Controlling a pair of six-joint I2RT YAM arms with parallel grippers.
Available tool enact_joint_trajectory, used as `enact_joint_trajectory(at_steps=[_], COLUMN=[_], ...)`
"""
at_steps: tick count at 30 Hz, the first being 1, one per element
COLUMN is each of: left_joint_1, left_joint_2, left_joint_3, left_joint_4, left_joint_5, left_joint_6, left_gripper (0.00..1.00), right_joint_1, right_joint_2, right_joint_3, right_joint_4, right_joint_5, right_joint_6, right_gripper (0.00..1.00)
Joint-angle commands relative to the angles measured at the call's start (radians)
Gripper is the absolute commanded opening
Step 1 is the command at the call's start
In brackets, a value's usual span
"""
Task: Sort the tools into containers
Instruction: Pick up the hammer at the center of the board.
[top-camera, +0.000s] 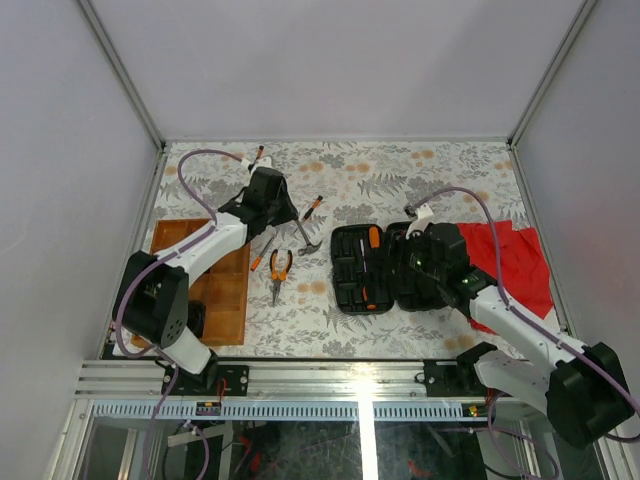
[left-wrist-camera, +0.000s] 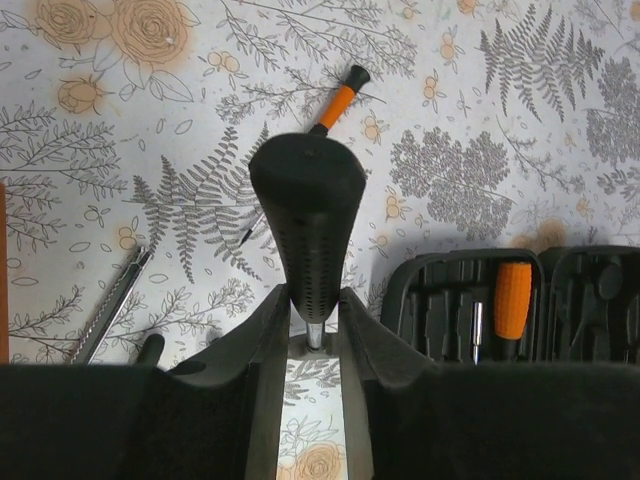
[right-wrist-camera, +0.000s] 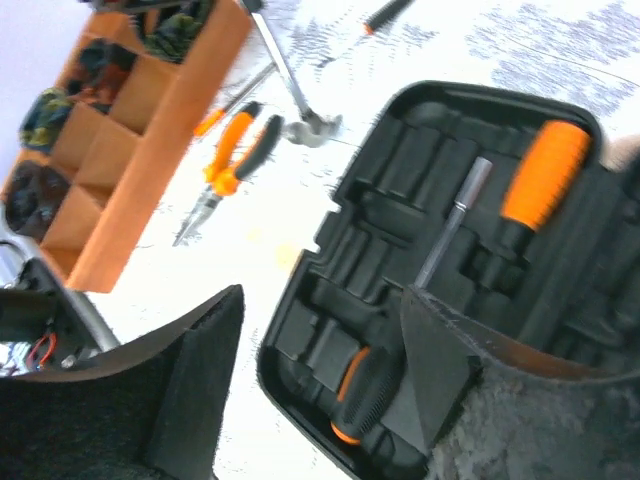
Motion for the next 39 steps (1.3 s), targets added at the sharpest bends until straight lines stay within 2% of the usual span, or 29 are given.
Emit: enact_joint_trajectory(at_steps=[1, 7, 14, 25, 31, 39], left_joint_1=[-0.028, -0.057, -0.077, -0.097, -0.100, -0.100], left_joint_2=[-0.066, -0.121, -0.150, -0.155, -0.150, -0.167], left_joint_3=[-0.037, -0.085, -0.123, -0.128, -0.124, -0.125], left_joint_4=[0.092, 0.097, 0.103, 0.100, 0.097, 0.097], left_joint_5=[0.000, 0.016, 0.028, 0.036, 0.038, 0.052], left_joint_6=[0.022, 0.016, 0.013, 0.008, 0.007, 0.002], left_gripper=[0.00, 0.00, 0.00, 0.00, 0.00, 0.00], right_joint_1=[-0.002, 0.037, 0.083, 0.116, 0.127, 0.137], right_joint_2=[0.092, 0.310, 0.604, 0.921, 1.007, 1.021], right_joint_3=[-0.013, 0.034, 0.168, 0.428, 0.475, 0.491], right_joint_4=[0.365, 0.588, 0.805, 0.785, 0.817, 0.848], right_joint_5=[-0.238, -0.295, -0.355, -0.381, -0.417, -0.435], right_joint_6=[-0.019, -0.032, -0.042, -0.089, -0.064, -0.016], right_gripper=[0.76, 0.84, 0.83, 0.71, 0.57, 0.26])
